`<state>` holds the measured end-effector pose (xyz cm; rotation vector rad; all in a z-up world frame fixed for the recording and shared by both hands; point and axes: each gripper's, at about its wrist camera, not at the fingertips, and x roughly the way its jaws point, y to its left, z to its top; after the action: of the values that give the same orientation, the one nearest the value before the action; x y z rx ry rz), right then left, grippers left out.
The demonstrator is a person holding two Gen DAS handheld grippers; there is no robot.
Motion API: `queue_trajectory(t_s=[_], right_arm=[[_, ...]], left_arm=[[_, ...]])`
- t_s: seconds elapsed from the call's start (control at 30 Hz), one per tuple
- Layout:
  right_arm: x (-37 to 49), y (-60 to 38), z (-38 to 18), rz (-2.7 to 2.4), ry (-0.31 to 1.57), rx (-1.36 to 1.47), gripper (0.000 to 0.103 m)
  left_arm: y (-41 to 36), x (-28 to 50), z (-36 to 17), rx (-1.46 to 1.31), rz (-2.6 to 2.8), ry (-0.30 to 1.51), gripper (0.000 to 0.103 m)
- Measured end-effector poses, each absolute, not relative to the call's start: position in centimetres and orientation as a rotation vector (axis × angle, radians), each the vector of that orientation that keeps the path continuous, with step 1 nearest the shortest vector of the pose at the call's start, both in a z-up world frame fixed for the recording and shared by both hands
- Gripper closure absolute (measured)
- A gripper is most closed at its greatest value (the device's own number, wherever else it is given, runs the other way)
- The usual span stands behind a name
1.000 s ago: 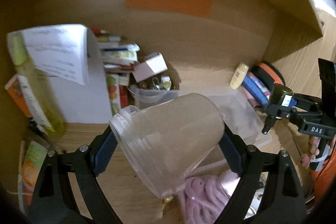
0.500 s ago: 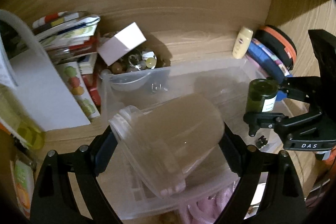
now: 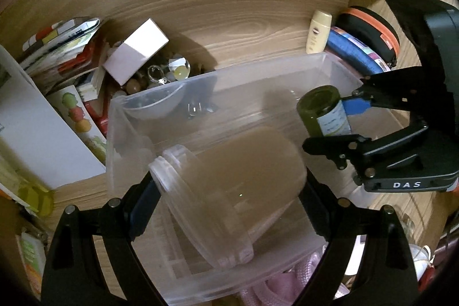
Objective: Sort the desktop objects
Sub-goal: 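Lower and release the paper roll with the left tool while the right tool releases the bottle into the bin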
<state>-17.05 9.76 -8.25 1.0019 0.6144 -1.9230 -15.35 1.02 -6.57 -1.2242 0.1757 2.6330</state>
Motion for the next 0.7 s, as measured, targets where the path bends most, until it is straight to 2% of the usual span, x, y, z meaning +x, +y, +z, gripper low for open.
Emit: queue_trajectory(t_s=[0.7], right_arm=[[-17.46,8.75,-9.09,-1.919,0.648,1.025,0.064]], left_arm=[[0.54,-15.05,-6.20,-1.183,2.672,0.188,0.010]])
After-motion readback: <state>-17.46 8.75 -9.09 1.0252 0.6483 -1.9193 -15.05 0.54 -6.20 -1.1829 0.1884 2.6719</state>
